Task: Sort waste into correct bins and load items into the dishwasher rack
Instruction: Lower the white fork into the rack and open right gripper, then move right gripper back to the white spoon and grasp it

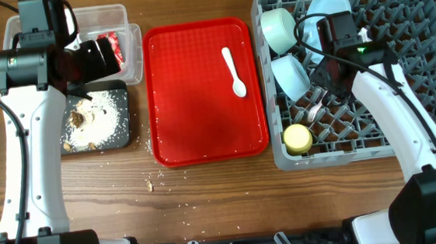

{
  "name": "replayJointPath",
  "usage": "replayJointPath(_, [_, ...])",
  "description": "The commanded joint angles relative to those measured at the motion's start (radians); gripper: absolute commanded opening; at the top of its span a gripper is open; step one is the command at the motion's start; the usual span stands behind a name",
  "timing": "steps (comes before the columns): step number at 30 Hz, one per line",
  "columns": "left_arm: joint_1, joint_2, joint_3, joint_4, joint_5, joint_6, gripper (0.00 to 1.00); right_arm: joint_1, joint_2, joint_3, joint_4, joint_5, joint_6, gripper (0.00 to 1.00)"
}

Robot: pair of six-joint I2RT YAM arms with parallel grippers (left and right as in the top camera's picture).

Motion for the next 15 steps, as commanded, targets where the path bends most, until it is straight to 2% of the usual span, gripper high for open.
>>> replayJointPath(1, [0.004, 0.0, 0.01, 0.003, -0.009, -0.013, 1.0, -0.002, -0.003, -0.005, 0.003, -0.023, -0.027, 0.4])
replayJointPath(4, [0.004, 0.0, 0.01, 0.003, -0.009, -0.013, 1.0, -0.002, -0.015, -0.004, 0.051, -0.147, -0.204, 0.41])
replayJointPath(8, [0.004, 0.0, 0.01, 0.003, -0.009, -0.013, 1.0, 0.022, -0.088, 0.069, 0.075, -0.29, -0.382, 0.55])
replayJointPath(10, [0.004, 0.0, 0.01, 0.003, -0.009, -0.013, 1.0, 0.054, -0.123, 0.11, 0.077, -0.336, -0.42, 0.63])
replayJointPath(12, [0.004, 0.0, 0.01, 0.003, -0.009, -0.013, 1.0, 0.1, -0.123, 0.171, 0.064, -0.38, -0.452, 0.67])
replayJointPath(15, [0.004, 0.0, 0.01, 0.003, -0.009, -0.013, 1.0, 0.17, -0.097, 0.234, 0.053, -0.382, -0.459, 0.67])
